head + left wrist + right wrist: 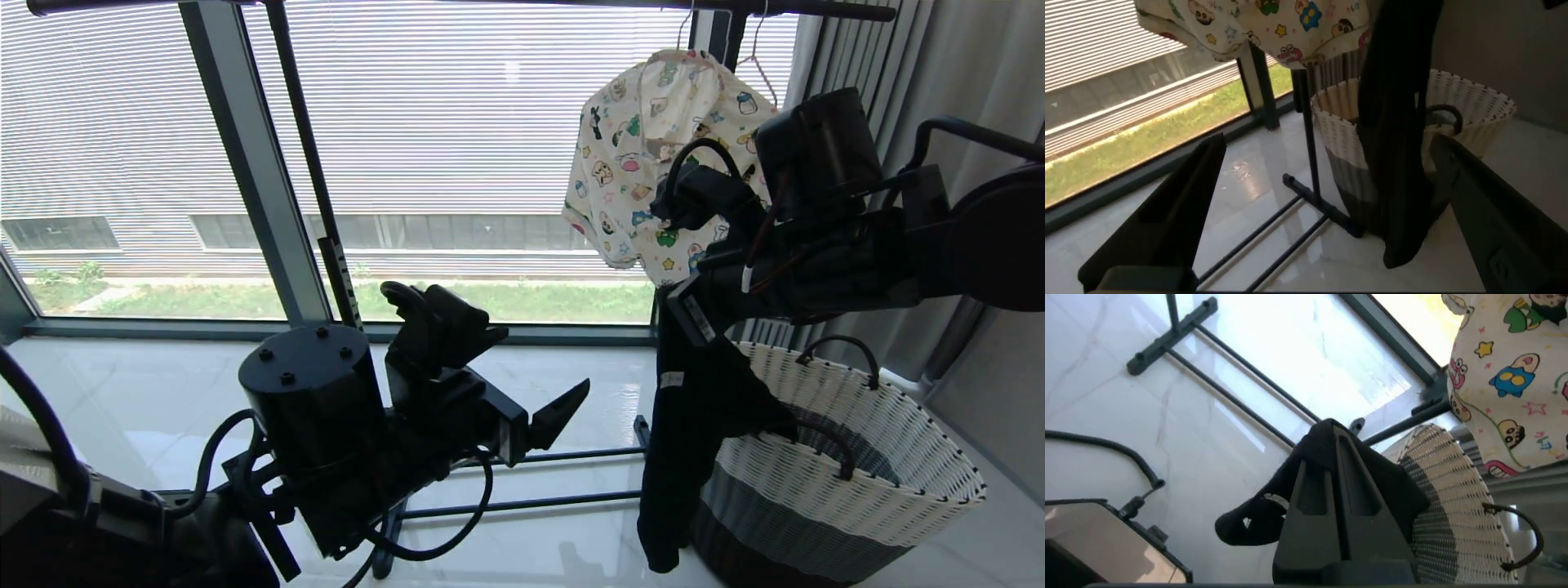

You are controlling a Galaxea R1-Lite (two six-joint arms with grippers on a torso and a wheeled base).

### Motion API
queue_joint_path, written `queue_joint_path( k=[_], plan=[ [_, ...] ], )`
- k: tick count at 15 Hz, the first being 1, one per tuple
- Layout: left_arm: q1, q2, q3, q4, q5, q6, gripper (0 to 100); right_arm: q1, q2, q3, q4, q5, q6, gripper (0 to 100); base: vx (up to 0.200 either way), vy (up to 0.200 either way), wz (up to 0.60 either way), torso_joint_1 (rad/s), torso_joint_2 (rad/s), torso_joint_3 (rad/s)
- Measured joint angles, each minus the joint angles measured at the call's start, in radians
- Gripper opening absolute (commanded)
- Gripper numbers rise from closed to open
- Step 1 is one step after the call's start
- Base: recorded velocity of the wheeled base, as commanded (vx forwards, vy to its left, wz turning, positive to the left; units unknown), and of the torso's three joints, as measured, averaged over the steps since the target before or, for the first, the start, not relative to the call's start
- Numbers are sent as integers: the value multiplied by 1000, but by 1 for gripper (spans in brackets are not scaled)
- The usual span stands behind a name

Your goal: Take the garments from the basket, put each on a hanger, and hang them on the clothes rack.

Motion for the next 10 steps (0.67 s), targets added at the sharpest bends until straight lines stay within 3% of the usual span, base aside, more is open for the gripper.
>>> queue_joint_path(
  k=[4, 10],
  plan=[
    [-79, 135, -64, 1, -17, -31, 100, 45, 5, -18, 0, -1, 5, 0, 0, 0, 0, 0, 0, 0],
    [-45, 319, -195, 2, -19, -64, 100, 101, 0, -20, 0, 0, 6, 0, 0, 0, 0, 0, 0, 0]
  ],
)
